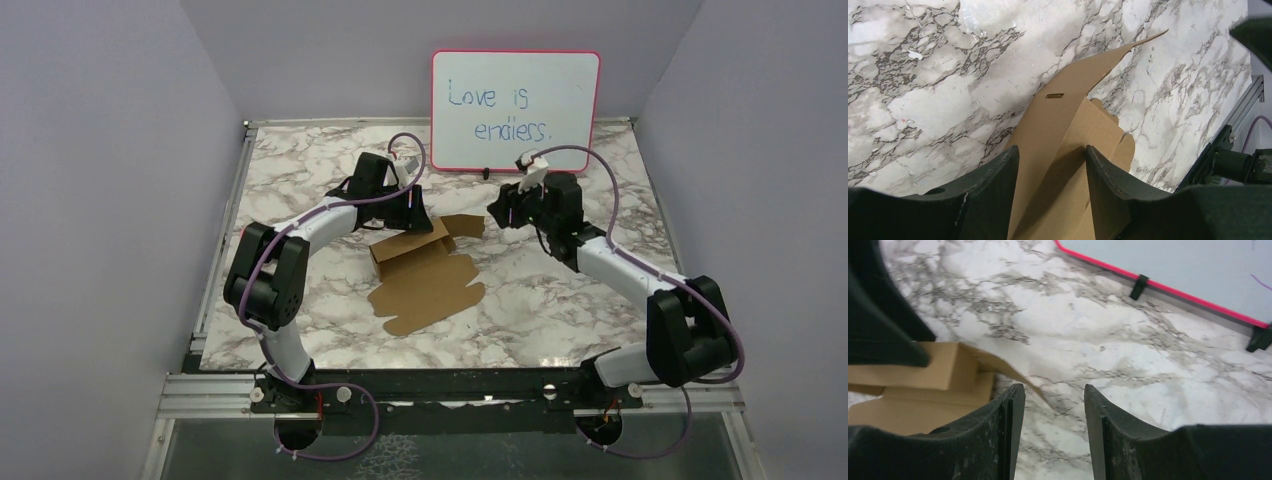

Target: Fold the paper box

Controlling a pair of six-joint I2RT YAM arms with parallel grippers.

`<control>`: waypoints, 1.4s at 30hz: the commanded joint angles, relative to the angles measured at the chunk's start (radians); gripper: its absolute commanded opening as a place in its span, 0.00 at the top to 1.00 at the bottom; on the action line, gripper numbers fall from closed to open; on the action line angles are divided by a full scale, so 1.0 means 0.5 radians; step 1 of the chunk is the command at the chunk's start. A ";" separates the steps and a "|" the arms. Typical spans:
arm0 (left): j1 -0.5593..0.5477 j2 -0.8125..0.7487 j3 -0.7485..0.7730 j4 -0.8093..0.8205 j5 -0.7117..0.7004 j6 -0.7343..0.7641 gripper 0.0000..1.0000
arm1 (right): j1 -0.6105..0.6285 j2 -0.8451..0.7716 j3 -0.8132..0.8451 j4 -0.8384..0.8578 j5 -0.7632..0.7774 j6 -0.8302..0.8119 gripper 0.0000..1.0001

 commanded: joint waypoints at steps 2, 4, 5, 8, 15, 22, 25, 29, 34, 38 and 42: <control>-0.009 -0.001 -0.033 0.007 0.030 0.001 0.47 | -0.156 0.299 0.173 0.041 -0.075 -0.083 0.49; -0.008 -0.006 -0.034 0.007 0.031 0.006 0.47 | -0.173 0.397 0.225 0.083 -0.167 -0.162 0.49; -0.008 -0.007 -0.035 0.007 0.033 0.006 0.47 | -0.174 0.443 0.245 0.111 -0.204 -0.200 0.49; -0.008 -0.014 -0.036 0.008 0.034 0.009 0.47 | -0.173 0.561 0.323 0.146 -0.300 -0.330 0.48; -0.008 -0.017 -0.033 0.007 0.043 0.000 0.47 | -0.174 0.743 0.462 -0.013 -0.726 -0.562 0.47; -0.008 0.002 -0.030 0.008 0.054 -0.009 0.47 | -0.163 0.687 0.304 -0.027 -0.989 -0.553 0.47; -0.009 0.006 -0.030 0.008 0.055 -0.019 0.47 | -0.132 0.646 0.255 0.003 -1.065 -0.522 0.47; -0.009 0.011 -0.030 0.007 0.055 -0.032 0.47 | -0.075 0.613 0.192 0.019 -1.098 -0.494 0.47; -0.008 0.014 -0.037 0.012 0.052 -0.053 0.47 | -0.036 0.593 0.102 0.088 -1.156 -0.436 0.47; -0.008 0.012 -0.039 0.013 0.054 -0.058 0.47 | 0.003 0.575 0.032 0.155 -1.194 -0.401 0.47; -0.008 0.013 -0.039 0.017 0.070 -0.071 0.47 | 0.047 0.575 -0.024 0.257 -1.172 -0.378 0.47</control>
